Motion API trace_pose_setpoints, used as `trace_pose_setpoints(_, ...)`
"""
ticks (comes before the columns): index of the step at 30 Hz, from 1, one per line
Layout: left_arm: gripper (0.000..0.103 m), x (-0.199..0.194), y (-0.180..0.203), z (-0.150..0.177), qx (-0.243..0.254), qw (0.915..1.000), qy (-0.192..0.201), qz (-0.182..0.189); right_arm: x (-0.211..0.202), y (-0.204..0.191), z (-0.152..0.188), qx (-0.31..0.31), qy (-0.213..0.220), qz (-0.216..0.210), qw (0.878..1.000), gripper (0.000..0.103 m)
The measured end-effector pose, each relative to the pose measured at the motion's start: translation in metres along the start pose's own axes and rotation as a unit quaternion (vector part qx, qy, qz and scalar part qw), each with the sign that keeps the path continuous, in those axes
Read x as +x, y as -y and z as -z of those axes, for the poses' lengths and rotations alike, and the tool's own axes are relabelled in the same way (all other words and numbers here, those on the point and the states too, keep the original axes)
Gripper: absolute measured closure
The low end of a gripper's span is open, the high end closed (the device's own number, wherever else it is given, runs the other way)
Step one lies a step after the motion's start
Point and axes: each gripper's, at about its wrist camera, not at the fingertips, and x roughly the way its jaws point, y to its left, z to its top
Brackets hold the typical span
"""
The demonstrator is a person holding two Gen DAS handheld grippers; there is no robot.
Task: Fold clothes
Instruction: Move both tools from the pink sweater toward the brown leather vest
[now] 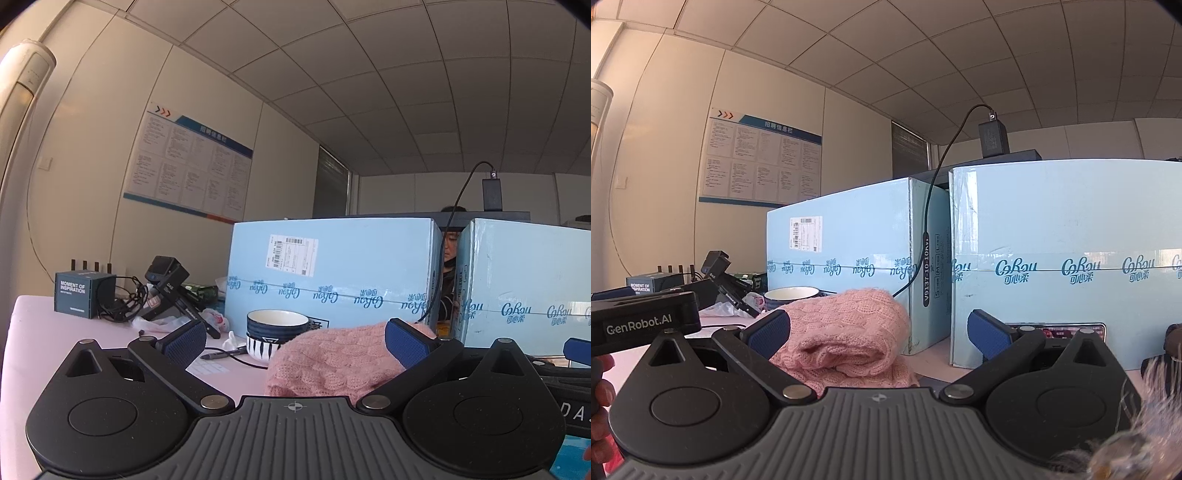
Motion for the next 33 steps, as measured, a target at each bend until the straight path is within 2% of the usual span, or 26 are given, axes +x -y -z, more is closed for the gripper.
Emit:
trace_pose_setpoints(11,0.0,0.005,-0.01,0.004,-0.025,0.9981,-0.01,0.055,-0.01,0.006,0.001,0.01,0.007,0.08,0.997,0.0)
trace_pose_setpoints(14,0.0,0.011,-0.008,0.003,-0.033,0.9968,-0.025,0.069,-0.013,0.007,0.001,0.013,0.009,0.101,0.995,0.0)
trace_pose_setpoints(17,0.0,0.012,-0.013,0.004,-0.051,0.9936,-0.026,0.097,-0.023,0.013,0.001,0.025,0.014,0.125,0.992,0.0)
trace_pose_setpoints(22,0.0,0.013,-0.011,0.005,-0.048,0.9895,-0.016,0.136,-0.052,0.028,-0.002,0.038,0.008,0.137,0.99,0.0)
trace_pose_setpoints(30,0.0,-0.002,0.0,0.0,-0.032,0.9879,0.004,0.152,-0.12,0.066,-0.016,0.062,0.025,0.144,0.987,0.0)
trace_pose_setpoints(33,0.0,-0.016,0.018,-0.007,0.003,0.9876,0.028,0.155,-0.142,0.087,-0.02,0.061,0.034,0.155,0.985,0.0)
